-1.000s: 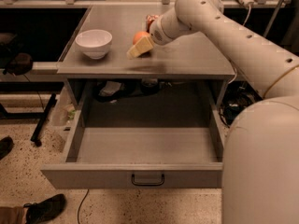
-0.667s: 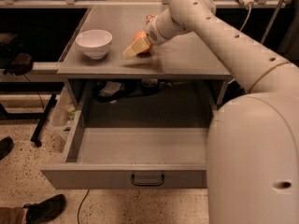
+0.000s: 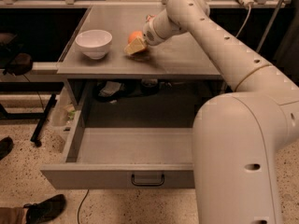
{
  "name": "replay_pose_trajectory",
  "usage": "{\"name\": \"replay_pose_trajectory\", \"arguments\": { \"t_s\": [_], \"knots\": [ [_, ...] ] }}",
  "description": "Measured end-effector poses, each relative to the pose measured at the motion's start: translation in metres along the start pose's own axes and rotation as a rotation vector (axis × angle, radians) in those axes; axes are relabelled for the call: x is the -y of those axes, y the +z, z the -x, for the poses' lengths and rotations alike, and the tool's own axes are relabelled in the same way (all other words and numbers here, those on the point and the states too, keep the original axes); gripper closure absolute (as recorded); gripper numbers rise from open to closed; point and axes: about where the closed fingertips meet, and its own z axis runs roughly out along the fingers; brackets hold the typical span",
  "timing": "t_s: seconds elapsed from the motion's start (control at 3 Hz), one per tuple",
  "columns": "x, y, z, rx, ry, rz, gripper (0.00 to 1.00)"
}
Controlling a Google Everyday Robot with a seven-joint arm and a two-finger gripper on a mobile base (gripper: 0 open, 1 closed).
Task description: Place orange into top drawer
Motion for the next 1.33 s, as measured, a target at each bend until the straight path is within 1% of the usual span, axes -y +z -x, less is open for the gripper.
{"name": "replay_pose_trajectory", "arguments": {
  "t_s": [0.33,0.67,1.0,1.33],
  "knots": [
    [0.001,0.000,0.001,0.009,0.005,0.011,0.65],
    [0.000,-0.028,0.001,0.029,0.010,-0.022,0.89],
    [-0.012,-0.071,-0.005,0.054,0.023,-0.068,1.00],
    [-0.039,-0.116,-0.017,0.062,0.036,-0.100,1.00]
  ]
}}
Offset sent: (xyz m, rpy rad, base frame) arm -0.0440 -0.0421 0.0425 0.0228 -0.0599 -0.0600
